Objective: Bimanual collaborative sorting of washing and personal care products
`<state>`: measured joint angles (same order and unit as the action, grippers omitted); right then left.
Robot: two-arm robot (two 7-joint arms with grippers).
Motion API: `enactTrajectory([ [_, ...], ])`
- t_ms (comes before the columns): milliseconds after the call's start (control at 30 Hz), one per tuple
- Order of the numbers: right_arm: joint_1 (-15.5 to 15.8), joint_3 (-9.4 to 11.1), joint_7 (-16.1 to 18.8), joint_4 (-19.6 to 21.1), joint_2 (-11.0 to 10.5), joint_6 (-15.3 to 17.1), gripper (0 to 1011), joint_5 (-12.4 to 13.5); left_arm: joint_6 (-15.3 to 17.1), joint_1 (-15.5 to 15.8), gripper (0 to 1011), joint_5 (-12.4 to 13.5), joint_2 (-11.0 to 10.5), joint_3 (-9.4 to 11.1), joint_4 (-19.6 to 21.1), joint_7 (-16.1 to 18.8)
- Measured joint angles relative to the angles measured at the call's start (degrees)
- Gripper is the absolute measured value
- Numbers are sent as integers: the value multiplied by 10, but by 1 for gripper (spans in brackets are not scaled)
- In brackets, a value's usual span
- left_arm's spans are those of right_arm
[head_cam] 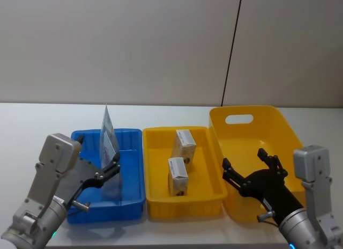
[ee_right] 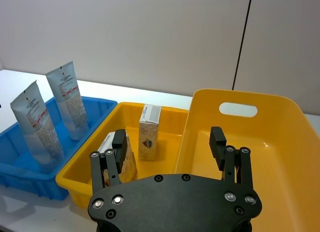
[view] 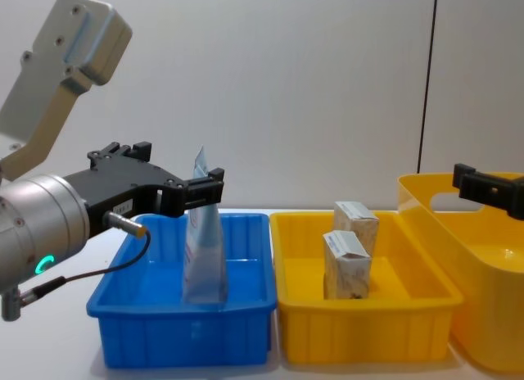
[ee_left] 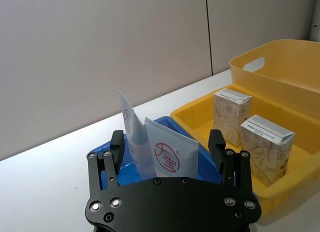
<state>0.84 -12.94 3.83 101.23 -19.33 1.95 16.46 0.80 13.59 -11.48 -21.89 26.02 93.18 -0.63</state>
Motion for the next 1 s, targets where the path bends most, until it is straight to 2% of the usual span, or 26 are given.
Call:
enactTrajectory([
  [1000, 0, 0, 0, 0, 0, 0, 1003, 0, 0, 0, 1001, 0, 0, 0, 0, 0],
])
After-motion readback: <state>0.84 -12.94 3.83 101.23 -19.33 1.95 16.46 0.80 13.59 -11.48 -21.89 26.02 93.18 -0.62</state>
